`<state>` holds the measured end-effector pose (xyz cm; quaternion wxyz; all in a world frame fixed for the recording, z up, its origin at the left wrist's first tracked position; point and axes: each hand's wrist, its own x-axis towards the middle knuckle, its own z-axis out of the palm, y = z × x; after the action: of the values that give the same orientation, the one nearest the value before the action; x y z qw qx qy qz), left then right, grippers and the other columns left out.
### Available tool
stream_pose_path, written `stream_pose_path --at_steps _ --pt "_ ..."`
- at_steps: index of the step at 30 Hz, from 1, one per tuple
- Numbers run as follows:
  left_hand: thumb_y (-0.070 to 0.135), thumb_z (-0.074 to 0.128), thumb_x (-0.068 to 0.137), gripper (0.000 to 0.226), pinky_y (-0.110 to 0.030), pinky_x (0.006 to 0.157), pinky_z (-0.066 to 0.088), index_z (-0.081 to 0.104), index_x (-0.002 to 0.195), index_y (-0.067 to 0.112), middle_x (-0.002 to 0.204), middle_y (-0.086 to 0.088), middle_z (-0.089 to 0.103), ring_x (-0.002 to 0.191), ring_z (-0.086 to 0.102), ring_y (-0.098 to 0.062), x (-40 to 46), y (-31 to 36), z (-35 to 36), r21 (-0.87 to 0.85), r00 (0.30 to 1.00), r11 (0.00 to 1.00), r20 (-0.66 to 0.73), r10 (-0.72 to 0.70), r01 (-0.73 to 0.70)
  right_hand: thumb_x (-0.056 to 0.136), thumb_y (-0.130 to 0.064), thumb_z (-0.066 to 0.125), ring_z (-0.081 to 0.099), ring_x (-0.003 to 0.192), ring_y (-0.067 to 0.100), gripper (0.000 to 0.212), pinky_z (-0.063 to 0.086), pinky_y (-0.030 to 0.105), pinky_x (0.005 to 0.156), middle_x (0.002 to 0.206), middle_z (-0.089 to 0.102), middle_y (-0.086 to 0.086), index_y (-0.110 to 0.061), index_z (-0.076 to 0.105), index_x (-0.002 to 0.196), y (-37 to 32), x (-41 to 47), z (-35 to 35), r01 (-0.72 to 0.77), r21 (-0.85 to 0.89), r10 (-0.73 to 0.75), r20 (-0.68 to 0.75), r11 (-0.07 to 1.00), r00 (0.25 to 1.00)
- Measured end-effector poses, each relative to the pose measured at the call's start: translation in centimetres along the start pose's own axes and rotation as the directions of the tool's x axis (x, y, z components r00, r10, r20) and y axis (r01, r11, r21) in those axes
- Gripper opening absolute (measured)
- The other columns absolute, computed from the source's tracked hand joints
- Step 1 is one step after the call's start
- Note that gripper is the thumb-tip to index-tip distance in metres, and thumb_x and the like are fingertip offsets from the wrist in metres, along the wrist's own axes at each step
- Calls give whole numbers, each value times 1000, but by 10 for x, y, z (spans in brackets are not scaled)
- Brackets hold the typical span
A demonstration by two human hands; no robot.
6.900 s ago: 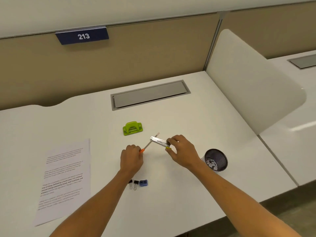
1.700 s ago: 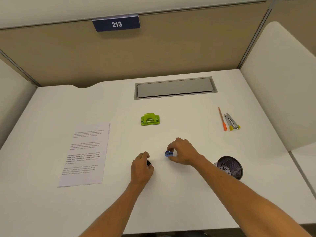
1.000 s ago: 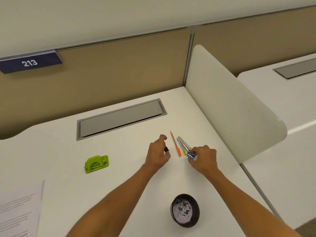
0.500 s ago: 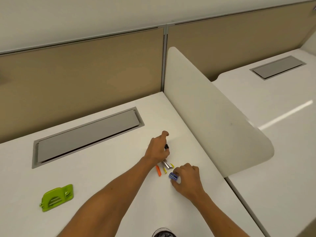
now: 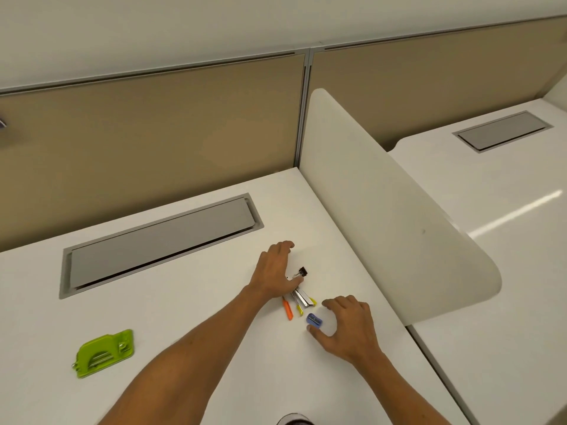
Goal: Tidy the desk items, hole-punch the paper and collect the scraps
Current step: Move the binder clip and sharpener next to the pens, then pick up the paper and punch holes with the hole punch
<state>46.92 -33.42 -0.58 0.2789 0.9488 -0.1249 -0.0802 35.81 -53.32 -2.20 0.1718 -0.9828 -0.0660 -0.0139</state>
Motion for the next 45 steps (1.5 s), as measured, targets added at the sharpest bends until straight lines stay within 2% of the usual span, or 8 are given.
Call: stream_pose_path --at_steps 6,13,21,25,29,32,39,45 --pt "55 63 76 80 -41 108 35 40 139 13 144 -6 43 133 39 -27 -53 -25 -26 156 996 987 -81 44 -31 70 -71 61 61 106 19 70 47 34 83 117 67 -3 -19 64 116 -25 7 -14 87 -11 -87 16 996 996" --pt "63 53 84 91 -48 122 13 19 153 14 163 -8 17 151 10 -27 -130 -39 -53 234 996 969 -63 -64 77 76 -76 49 54 123 24 82 47 42 96 133 60 4 -16 55 131 -85 9 -21 219 -63 -215 60 974 975" --pt "67 41 88 92 -51 123 6 8 156 14 166 -6 5 153 -3 -23 -231 -71 -82 279 970 935 -166 -176 218 78 -74 41 49 129 28 83 42 47 101 139 55 7 -15 52 135 -172 4 -15 396 -59 -387 132 916 913" --pt "66 38 88 91 -48 123 10 13 155 10 164 -7 12 153 3 -24 -290 -95 -95 197 919 920 -279 -279 339 79 -72 44 49 129 28 80 42 47 102 140 55 7 -15 52 135 -222 -8 -4 496 -72 -479 172 865 861" --pt "56 41 88 79 -51 116 30 35 147 4 154 -14 38 146 30 -32 -363 -132 -100 44 799 889 -460 -388 457 80 -65 50 52 125 29 73 43 47 99 136 58 8 -14 54 131 -277 -25 11 590 -92 -562 221 802 797" --pt "46 37 90 65 -52 112 36 46 139 4 149 -15 45 142 37 -33 -418 -167 -104 0 738 847 -490 -464 532 78 -63 53 55 119 30 70 45 48 95 130 61 8 -13 57 126 -315 -39 25 630 -99 -596 240 771 767" --pt "21 49 88 45 -54 105 43 56 129 5 142 -17 53 135 46 -36 -522 -249 -130 106 718 774 -469 -515 624 77 -60 56 57 114 30 62 48 46 88 121 64 7 -14 59 118 -397 -79 62 674 -99 -625 295 732 723" --pt "33 41 94 60 -56 118 21 36 149 10 159 -14 27 149 20 -34 -578 -305 -138 199 745 724 -298 -597 660 82 -56 55 55 117 31 61 48 45 87 127 62 8 -12 57 124 -463 -110 100 667 -129 -603 328 734 727"
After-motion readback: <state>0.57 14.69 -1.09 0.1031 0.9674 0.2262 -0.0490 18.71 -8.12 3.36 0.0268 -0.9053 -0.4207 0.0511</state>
